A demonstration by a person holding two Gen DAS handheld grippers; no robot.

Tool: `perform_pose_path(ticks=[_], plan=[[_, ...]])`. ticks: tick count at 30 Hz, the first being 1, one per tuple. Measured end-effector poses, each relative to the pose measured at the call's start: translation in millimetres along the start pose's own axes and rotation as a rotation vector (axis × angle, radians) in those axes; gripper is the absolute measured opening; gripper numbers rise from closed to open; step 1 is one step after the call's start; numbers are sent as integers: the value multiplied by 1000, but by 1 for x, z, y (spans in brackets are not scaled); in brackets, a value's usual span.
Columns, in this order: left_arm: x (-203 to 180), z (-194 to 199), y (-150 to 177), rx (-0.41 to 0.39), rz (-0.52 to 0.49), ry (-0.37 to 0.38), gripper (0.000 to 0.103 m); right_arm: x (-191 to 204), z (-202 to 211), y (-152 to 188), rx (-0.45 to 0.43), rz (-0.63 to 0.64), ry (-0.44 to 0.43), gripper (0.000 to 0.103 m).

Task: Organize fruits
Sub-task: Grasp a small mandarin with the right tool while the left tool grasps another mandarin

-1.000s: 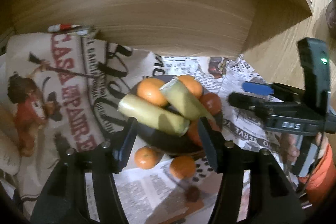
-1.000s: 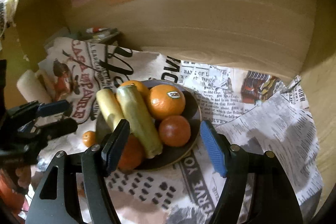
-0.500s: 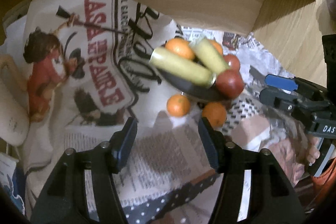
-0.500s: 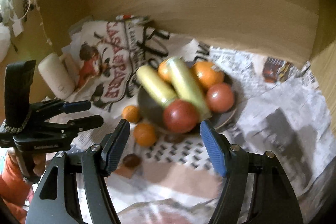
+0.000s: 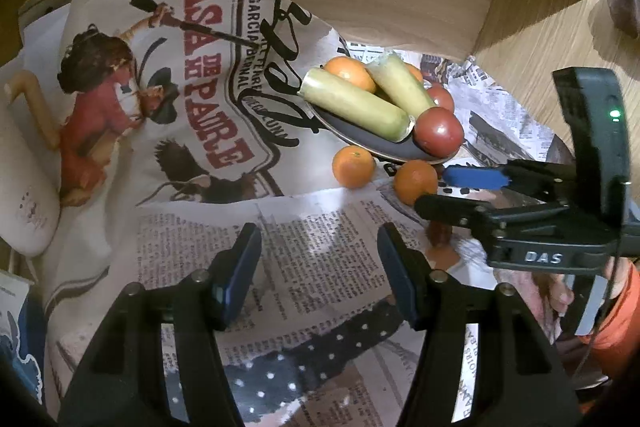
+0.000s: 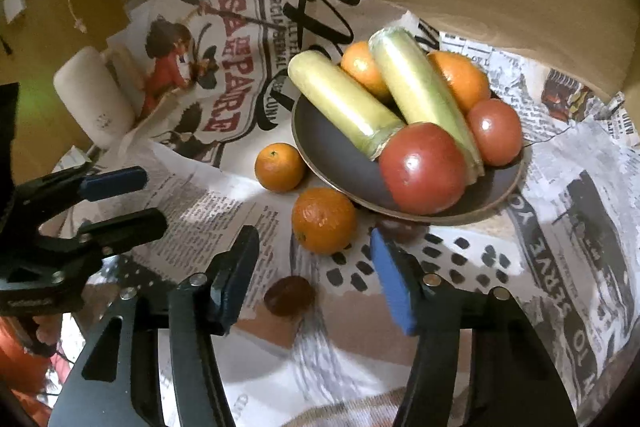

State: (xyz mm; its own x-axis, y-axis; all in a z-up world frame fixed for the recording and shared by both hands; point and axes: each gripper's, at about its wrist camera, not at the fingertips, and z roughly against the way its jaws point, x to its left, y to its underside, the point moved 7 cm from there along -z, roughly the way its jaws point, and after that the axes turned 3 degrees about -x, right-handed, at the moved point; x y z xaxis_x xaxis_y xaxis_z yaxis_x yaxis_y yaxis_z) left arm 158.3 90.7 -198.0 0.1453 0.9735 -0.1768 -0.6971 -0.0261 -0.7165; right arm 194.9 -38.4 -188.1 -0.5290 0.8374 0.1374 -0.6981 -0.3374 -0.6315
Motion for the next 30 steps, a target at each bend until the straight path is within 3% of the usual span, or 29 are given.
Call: perform_pose_path(ticks=[4, 10, 24, 30], plan=[[3, 1, -2, -3, -3, -2, 60, -1, -14, 0, 29, -9, 7, 54], [3, -3, -12, -10, -10, 0, 60, 0, -22, -3, 43, -24, -5, 35], [-26, -60, -31, 101, -56, 29, 59, -14, 30, -12, -50, 2, -38, 35], [-38, -83, -35, 162, -76, 43, 45, -34, 43, -20, -78, -27, -27, 35]])
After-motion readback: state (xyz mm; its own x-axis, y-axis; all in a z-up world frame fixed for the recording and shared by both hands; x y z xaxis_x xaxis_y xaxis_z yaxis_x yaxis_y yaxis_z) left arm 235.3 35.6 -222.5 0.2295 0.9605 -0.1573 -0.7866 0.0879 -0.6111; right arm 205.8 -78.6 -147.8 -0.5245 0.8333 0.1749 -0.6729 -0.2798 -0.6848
